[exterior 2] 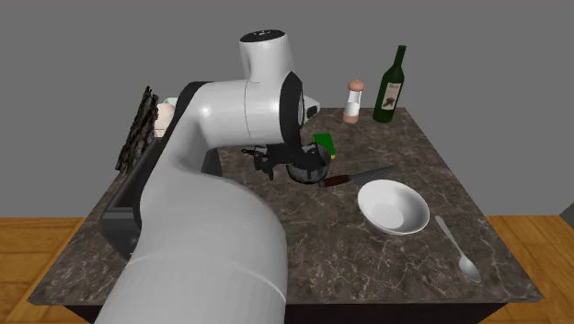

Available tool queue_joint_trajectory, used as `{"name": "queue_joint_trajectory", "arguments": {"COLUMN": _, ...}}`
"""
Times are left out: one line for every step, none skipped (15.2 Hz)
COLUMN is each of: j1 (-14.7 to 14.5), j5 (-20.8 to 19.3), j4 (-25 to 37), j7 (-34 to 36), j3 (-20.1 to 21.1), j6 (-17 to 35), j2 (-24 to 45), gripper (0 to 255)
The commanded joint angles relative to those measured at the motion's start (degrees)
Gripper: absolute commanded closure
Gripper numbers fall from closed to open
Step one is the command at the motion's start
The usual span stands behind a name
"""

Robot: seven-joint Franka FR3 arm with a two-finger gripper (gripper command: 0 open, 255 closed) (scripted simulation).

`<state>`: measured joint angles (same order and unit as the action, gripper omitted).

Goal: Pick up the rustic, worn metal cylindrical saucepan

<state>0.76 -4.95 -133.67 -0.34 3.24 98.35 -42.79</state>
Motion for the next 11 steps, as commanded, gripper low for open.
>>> {"name": "queue_joint_trajectory", "arguments": {"j1": 0.0, "j5": 0.0, "j4": 0.0, "j7": 0.0, "j3": 0.0, "j6": 0.0, "j2": 0.0, "gripper": 0}}
{"name": "queue_joint_trajectory", "arguments": {"j1": 0.2, "j5": 0.3, "j4": 0.1, "j7": 1.4, "j3": 0.5, "j6": 1.9, "j2": 1.6, "gripper": 0}}
{"name": "queue_joint_trajectory", "arguments": {"j1": 0.5, "j5": 0.5, "j4": 0.2, "j7": 2.8, "j3": 1.0, "j6": 3.8, "j2": 3.2, "gripper": 0}}
{"name": "queue_joint_trajectory", "arguments": {"j1": 0.7, "j5": 0.7, "j4": 0.5, "j7": 4.3, "j3": 1.6, "j6": 5.6, "j2": 4.8, "gripper": 0}}
{"name": "queue_joint_trajectory", "arguments": {"j1": 1.0, "j5": 0.8, "j4": 0.8, "j7": 5.7, "j3": 2.1, "j6": 7.5, "j2": 6.5, "gripper": 0}}
{"name": "queue_joint_trajectory", "arguments": {"j1": 1.3, "j5": 0.9, "j4": 1.2, "j7": 7.1, "j3": 2.6, "j6": 9.2, "j2": 8.3, "gripper": 0}}
{"name": "queue_joint_trajectory", "arguments": {"j1": 1.6, "j5": 1.0, "j4": 1.8, "j7": 8.5, "j3": 3.1, "j6": 10.9, "j2": 10.1, "gripper": 0}}
{"name": "queue_joint_trajectory", "arguments": {"j1": 1.9, "j5": 1.0, "j4": 2.4, "j7": 9.9, "j3": 3.6, "j6": 12.6, "j2": 12.0, "gripper": 0}}
{"name": "queue_joint_trajectory", "arguments": {"j1": 2.2, "j5": 0.9, "j4": 3.1, "j7": 11.3, "j3": 4.0, "j6": 14.2, "j2": 13.8, "gripper": 0}}
{"name": "queue_joint_trajectory", "arguments": {"j1": 2.6, "j5": 0.8, "j4": 3.9, "j7": 12.7, "j3": 4.5, "j6": 15.7, "j2": 15.8, "gripper": 0}}
{"name": "queue_joint_trajectory", "arguments": {"j1": 2.9, "j5": 0.6, "j4": 4.8, "j7": 14.1, "j3": 5.0, "j6": 17.2, "j2": 17.7, "gripper": 0}}
